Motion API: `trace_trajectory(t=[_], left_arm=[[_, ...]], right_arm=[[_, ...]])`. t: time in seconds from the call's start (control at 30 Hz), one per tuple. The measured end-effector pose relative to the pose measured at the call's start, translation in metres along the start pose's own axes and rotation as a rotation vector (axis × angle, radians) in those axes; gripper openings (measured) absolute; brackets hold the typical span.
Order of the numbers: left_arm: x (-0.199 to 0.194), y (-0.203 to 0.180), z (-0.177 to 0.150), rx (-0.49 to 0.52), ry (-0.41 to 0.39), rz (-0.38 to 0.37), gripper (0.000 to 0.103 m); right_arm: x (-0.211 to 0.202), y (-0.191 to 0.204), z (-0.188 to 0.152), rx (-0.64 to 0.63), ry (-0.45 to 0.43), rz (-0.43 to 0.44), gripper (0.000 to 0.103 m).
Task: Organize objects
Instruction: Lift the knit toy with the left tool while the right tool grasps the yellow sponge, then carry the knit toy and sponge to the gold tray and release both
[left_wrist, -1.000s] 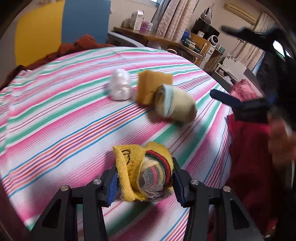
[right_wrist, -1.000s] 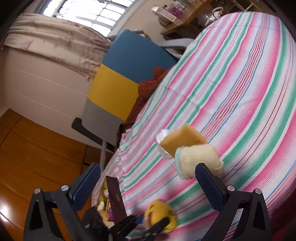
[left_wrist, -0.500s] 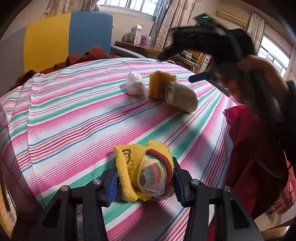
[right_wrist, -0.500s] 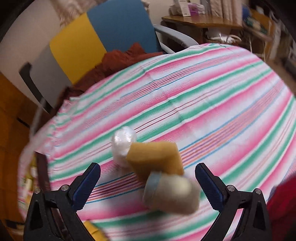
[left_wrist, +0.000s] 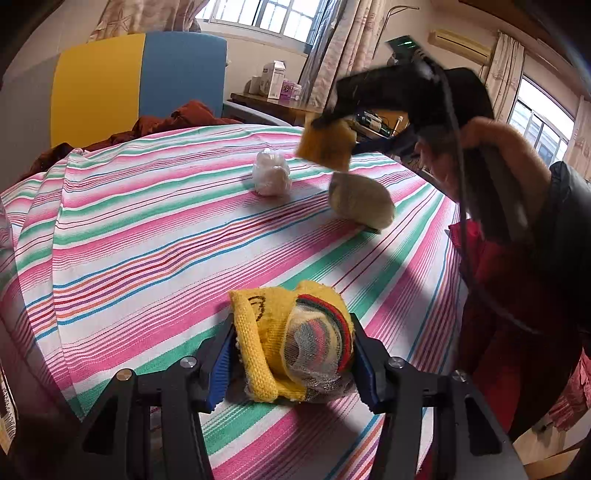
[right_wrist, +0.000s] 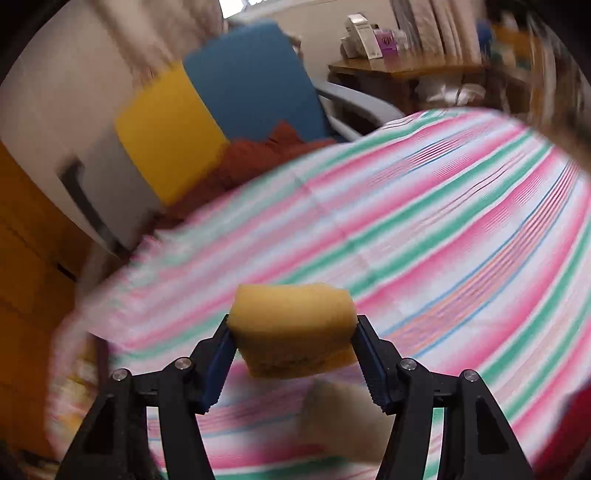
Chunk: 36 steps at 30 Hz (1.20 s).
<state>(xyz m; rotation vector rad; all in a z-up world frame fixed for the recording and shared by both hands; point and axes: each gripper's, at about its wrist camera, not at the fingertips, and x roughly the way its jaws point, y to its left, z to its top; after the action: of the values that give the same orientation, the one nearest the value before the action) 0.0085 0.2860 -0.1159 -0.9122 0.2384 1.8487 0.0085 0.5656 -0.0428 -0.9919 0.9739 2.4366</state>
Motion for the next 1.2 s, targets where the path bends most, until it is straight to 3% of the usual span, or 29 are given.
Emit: trace_trajectory(t=[0.03, 0.13, 0.3, 0.53, 0.73, 1.0, 1.2], left_arm=[[0.001, 0.0, 0.001, 0.006, 0.0, 0.005, 0.056], [0.001, -0.004, 0.001, 0.027, 0.002, 0.025, 0.055], [-0.008, -0.015, 0.008, 0.063, 0.013, 0.062, 0.046], [-0.062, -0.023, 0.017, 0.066, -0.075, 0.102, 0.045], [-0.126, 0.011, 0.021, -0.074, -0.16, 0.187, 0.045], [-0.209, 0.101, 0.017, -0.304, -0.256, 0.4, 0.046], [-0.244, 0.167, 0.014, -0.451, -0.286, 0.48, 0.046]], right_arm=[[-0.002, -0.006, 0.002, 0.041, -0.001, 0.063, 0.064], [0.003, -0.01, 0.002, 0.073, 0.03, 0.121, 0.064], [0.005, 0.007, -0.001, -0.009, 0.047, 0.128, 0.064], [0.004, 0.023, -0.011, -0.077, 0.062, 0.148, 0.064], [-0.01, 0.059, -0.035, -0.16, 0.112, 0.209, 0.064], [-0.027, 0.164, -0.09, -0.338, 0.175, 0.357, 0.065], [-0.023, 0.241, -0.145, -0.462, 0.27, 0.489, 0.066]])
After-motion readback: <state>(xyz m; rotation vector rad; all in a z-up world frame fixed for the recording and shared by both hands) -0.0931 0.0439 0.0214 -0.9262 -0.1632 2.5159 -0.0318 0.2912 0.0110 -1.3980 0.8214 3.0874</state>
